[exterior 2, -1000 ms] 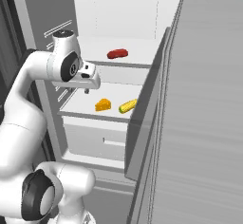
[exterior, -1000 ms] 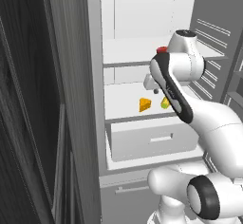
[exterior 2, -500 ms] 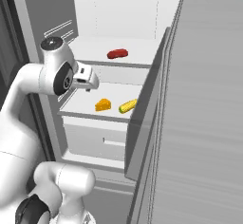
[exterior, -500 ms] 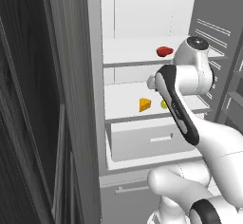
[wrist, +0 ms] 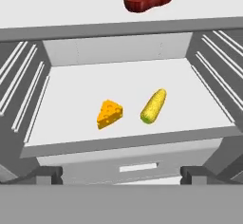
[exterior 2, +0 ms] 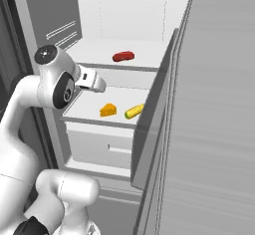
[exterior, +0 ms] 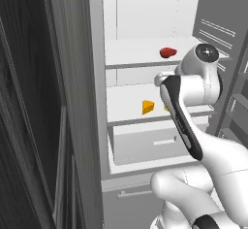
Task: Take the cheese, steak, and corn from the fridge and place them on the plate on the dining counter to create an appetizer plate.
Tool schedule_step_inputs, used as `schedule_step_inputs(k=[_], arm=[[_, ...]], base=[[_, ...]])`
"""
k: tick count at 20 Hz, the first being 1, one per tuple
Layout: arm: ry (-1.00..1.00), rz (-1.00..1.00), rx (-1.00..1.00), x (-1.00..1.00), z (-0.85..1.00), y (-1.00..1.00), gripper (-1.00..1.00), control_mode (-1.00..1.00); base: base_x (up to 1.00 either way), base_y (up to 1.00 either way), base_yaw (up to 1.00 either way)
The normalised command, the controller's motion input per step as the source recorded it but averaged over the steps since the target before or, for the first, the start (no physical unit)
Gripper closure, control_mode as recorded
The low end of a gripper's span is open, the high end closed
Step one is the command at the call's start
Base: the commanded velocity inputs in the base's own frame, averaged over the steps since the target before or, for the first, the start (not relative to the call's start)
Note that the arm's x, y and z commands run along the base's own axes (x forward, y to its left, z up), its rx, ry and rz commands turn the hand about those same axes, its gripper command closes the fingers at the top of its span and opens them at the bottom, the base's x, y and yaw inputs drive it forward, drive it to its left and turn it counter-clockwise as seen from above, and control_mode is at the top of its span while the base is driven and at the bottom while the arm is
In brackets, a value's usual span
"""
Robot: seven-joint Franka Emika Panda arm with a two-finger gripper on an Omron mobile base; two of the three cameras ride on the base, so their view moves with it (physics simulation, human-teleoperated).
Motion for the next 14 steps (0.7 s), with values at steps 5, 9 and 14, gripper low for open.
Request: schedule_step_inputs(k=[5, 9, 14], arm=[[-0.08, -0.15, 0.06, 0.0, 0.64, -0.11, -1.0, -1.0], [-0.07, -0.14, 0.08, 0.0, 0.56, -0.01, -1.0, -1.0], [-0.06, -0.11, 0.08, 0.02, 0.23, -0.02, -1.0, -1.0]], base=[[0.0, 0.0, 0.0], [0.0, 0.0, 0.0], [0.0, 0.0, 0.0]])
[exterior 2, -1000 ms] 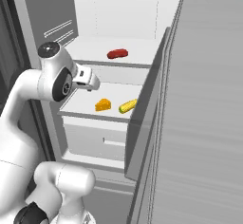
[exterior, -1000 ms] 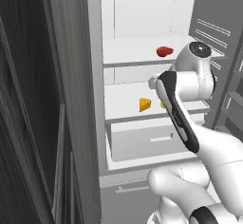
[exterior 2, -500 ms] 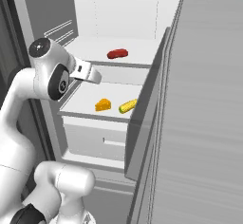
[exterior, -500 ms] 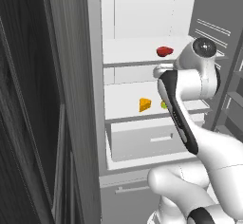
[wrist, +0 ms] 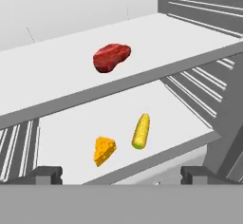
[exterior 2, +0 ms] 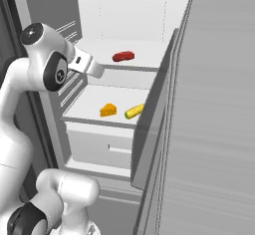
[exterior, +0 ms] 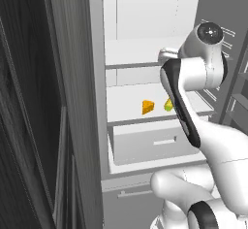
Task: Take the cheese, steak, and corn from the fridge and place them on the plate on the dining counter to create an appetizer plate.
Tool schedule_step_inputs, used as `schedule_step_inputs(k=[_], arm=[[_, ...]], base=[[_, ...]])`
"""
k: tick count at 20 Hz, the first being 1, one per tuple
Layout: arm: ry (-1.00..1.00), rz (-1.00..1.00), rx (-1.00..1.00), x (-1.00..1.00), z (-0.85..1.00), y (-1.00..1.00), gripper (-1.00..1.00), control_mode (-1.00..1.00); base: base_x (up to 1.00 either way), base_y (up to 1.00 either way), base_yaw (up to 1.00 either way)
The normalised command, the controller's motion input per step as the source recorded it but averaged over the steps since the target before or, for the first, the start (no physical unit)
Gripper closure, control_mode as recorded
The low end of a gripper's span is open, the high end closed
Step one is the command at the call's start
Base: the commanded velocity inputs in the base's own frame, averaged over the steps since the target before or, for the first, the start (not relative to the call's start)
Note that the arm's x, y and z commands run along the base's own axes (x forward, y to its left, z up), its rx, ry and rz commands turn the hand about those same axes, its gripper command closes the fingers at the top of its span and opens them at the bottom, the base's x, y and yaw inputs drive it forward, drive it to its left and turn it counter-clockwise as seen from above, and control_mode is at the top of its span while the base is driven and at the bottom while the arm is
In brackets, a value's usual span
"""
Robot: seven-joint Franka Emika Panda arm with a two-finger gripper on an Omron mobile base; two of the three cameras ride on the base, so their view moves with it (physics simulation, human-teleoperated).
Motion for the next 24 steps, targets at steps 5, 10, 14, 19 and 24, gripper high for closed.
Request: schedule_step_inputs(k=[5, 10, 14, 19, 24], arm=[[-0.01, -0.06, 0.09, 0.11, 0.14, -0.15, -1.0, -1.0], [0.05, 0.0, 0.04, 0.27, 0.03, -0.22, -1.0, -1.0], [0.05, 0.0, 0.0, 0.46, 0.0, 0.0, -1.0, -1.0], [0.02, 0.0, -0.02, 0.53, 0.0, 0.0, -1.0, -1.0], [0.0, 0.0, -0.03, 0.44, -0.1, 0.0, -1.0, -1.0]], base=[[0.0, 0.0, 0.0], [0.0, 0.0, 0.0], [0.0, 0.0, 0.0], [0.0, 0.0, 0.0], [0.0, 0.0, 0.0]])
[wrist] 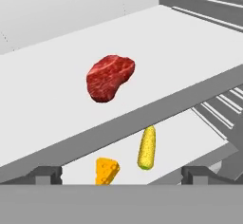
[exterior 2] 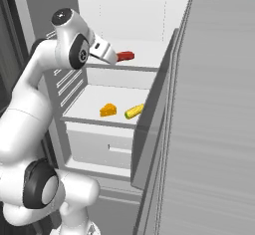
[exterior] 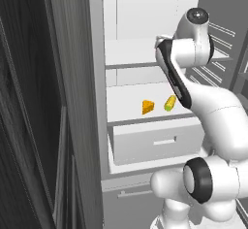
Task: Take the cheese, steak, and corn from the fridge and place them on the plate on the dining counter to create an appetizer plate.
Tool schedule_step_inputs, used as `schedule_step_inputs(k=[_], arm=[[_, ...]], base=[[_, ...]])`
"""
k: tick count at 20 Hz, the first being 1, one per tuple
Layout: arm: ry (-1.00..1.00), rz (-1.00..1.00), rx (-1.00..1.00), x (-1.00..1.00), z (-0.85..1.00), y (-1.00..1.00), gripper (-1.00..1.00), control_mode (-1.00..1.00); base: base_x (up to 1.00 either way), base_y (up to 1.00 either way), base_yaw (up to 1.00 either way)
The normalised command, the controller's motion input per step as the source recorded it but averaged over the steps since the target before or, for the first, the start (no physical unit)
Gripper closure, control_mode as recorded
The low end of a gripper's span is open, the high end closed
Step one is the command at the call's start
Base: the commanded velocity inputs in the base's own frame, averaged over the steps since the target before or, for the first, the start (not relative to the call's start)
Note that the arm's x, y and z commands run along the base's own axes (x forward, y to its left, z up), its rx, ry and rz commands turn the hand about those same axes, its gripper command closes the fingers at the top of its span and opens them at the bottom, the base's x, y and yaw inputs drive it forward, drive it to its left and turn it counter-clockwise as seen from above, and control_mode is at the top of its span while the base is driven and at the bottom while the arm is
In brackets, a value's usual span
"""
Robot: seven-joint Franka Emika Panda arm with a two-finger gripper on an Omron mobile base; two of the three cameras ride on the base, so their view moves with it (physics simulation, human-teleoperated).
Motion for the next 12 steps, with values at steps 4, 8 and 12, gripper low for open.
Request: schedule_step_inputs(k=[4, 8, 12], arm=[[0.0, 0.0, -0.03, 0.47, -0.18, 0.0, -1.0, -1.0], [0.0, 0.0, -0.02, 0.46, -0.24, 0.0, -1.0, -1.0], [0.01, 0.0, -0.01, 0.39, -0.23, -0.06, -1.0, -1.0]], base=[[0.0, 0.0, 0.0], [0.0, 0.0, 0.0], [0.0, 0.0, 0.0]])
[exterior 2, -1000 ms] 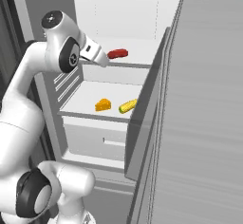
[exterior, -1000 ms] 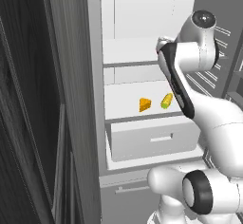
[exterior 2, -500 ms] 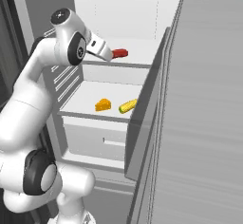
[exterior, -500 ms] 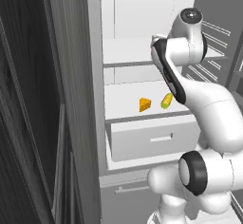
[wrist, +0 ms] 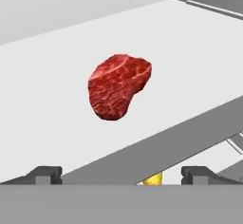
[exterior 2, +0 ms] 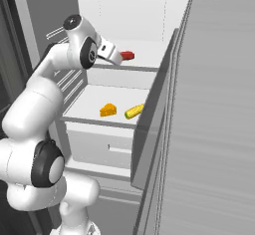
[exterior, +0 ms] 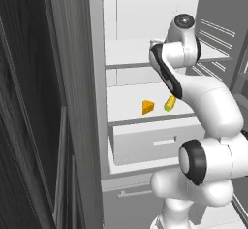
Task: Take the cheese, steak, and corn from the fridge and place them on the plate on the dining counter to create an appetizer plate.
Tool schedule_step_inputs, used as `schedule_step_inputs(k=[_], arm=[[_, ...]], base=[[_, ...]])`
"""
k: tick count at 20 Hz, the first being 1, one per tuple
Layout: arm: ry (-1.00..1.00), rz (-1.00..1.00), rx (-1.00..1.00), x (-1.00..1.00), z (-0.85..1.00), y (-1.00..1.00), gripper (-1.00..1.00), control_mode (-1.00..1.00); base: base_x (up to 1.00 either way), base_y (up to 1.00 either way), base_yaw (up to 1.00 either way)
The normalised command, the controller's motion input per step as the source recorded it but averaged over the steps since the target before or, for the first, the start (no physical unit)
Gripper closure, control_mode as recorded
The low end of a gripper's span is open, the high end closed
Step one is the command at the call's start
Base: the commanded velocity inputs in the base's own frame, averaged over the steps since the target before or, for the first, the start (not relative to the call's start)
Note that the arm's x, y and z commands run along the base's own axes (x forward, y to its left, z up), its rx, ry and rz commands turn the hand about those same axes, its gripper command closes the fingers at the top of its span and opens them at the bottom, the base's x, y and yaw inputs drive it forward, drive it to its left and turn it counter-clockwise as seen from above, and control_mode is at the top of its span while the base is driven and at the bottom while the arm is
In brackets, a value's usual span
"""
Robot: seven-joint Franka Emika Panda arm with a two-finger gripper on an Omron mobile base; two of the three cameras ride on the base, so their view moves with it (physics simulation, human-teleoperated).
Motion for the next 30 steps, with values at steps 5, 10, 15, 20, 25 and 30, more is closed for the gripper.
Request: schedule_step_inputs(k=[5, 10, 15, 20, 25, 30], arm=[[0.03, 0.0, 0.0, 0.33, -0.15, -0.22, -1.0, -1.0], [0.02, 0.0, 0.0, 0.46, -0.14, -0.11, -1.0, -1.0], [0.0, 0.0, 0.0, 0.55, -0.17, 0.0, -1.0, -1.0], [0.0, 0.01, 0.0, 0.48, -0.26, 0.0, -1.0, -1.0], [0.0, 0.0, -0.03, 0.09, -0.43, 0.0, 1.0, -1.0], [0.0, 0.0, 0.0, 0.0, -0.08, 0.0, 1.0, -1.0]], base=[[0.0, 0.0, 0.0], [0.0, 0.0, 0.0], [0.0, 0.0, 0.0], [0.0, 0.0, 0.0], [0.0, 0.0, 0.0], [0.0, 0.0, 0.0]])
